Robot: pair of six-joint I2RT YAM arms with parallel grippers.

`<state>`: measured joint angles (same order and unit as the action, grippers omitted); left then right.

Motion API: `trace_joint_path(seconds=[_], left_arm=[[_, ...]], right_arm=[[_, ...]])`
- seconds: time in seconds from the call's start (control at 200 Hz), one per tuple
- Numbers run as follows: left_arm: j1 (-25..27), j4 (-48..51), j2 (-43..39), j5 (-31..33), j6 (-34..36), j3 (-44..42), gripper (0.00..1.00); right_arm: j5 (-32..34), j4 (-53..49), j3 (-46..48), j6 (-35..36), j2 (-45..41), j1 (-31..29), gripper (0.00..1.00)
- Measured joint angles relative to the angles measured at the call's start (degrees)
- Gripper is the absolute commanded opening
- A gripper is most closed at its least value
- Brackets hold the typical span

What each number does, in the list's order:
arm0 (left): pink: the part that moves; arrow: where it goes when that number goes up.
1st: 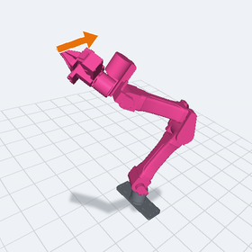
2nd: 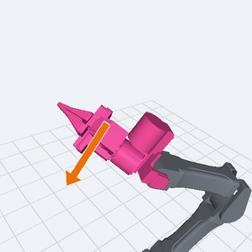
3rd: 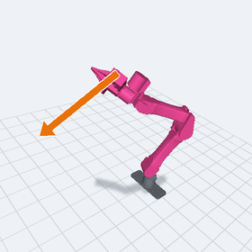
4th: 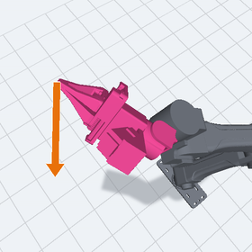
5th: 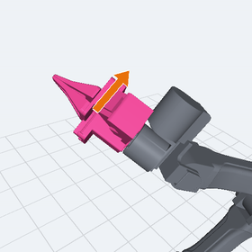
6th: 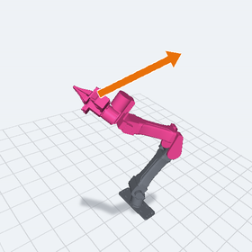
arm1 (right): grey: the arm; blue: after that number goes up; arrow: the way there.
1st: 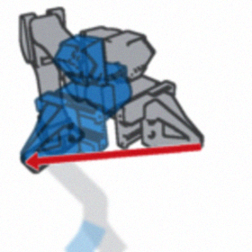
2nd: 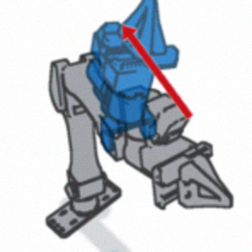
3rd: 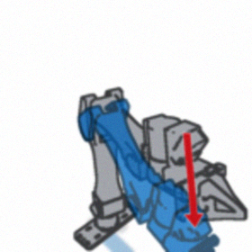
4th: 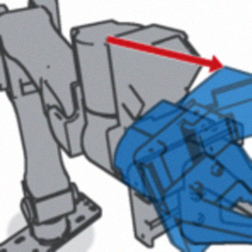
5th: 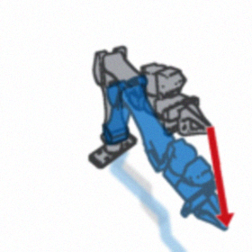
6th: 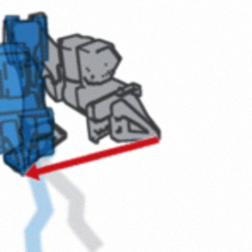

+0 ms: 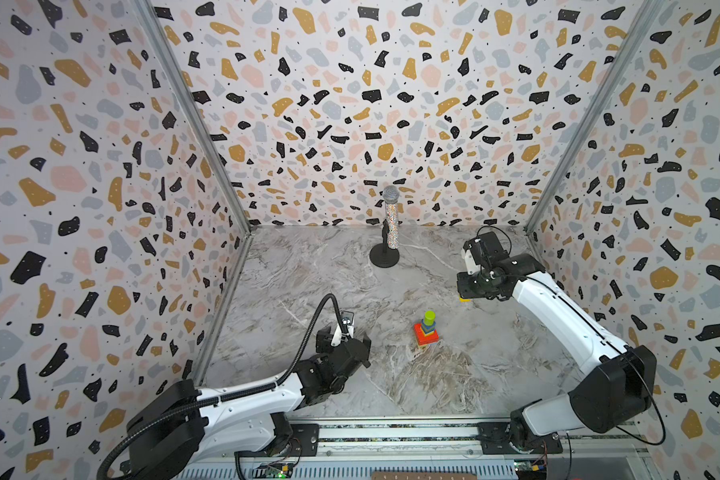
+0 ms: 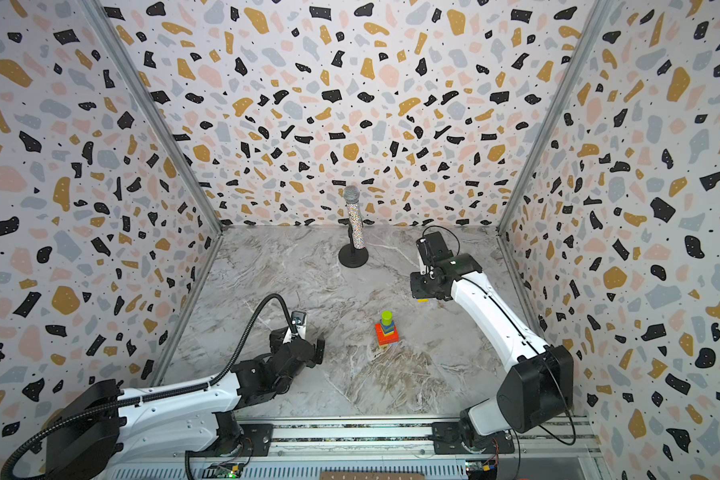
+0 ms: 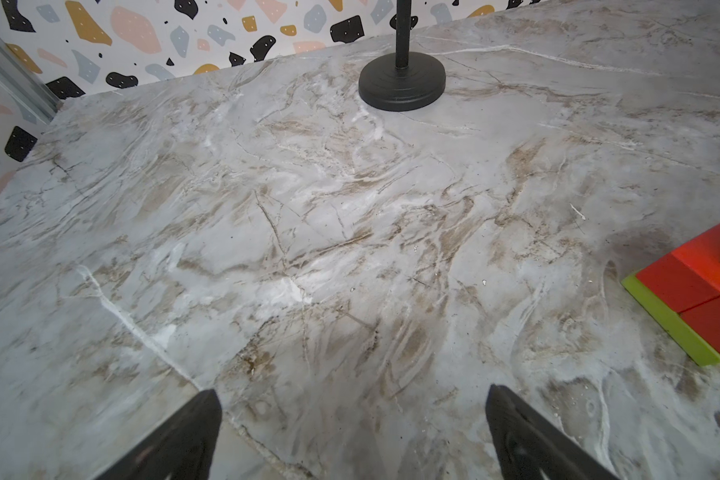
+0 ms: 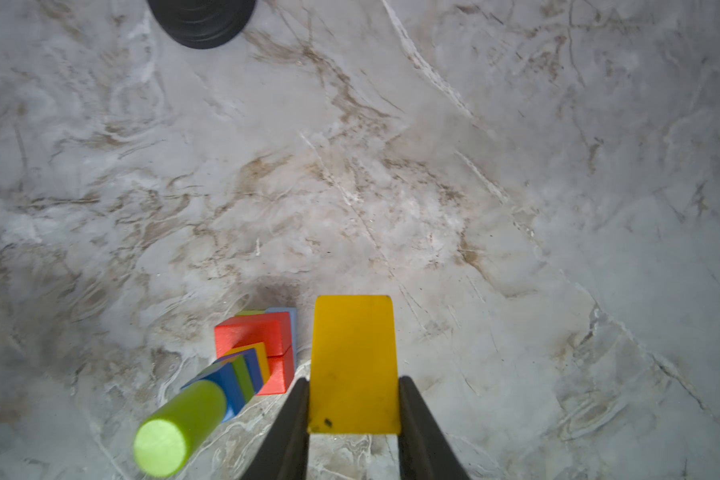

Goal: Build the wood block tower
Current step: 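Lift the yellow block and carry it over the stack with the right gripper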

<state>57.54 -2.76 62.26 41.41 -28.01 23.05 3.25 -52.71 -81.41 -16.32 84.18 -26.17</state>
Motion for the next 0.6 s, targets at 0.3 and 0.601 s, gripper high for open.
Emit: trace_joint_path(seconds=[0.3, 0.601], left_arm=[[0.0, -0.2, -2.0, 0.0, 0.2, -0.1, 1.00], [-0.1, -0.9, -3.3, -0.7, 0.3, -1.1, 1.00]], right_arm=[[1.2, -7.8, -7.1, -0.1, 3.9, -9.3, 0.28], [1.2, -11.1, -8.7, -0.2, 5.9, -14.4, 0.27]])
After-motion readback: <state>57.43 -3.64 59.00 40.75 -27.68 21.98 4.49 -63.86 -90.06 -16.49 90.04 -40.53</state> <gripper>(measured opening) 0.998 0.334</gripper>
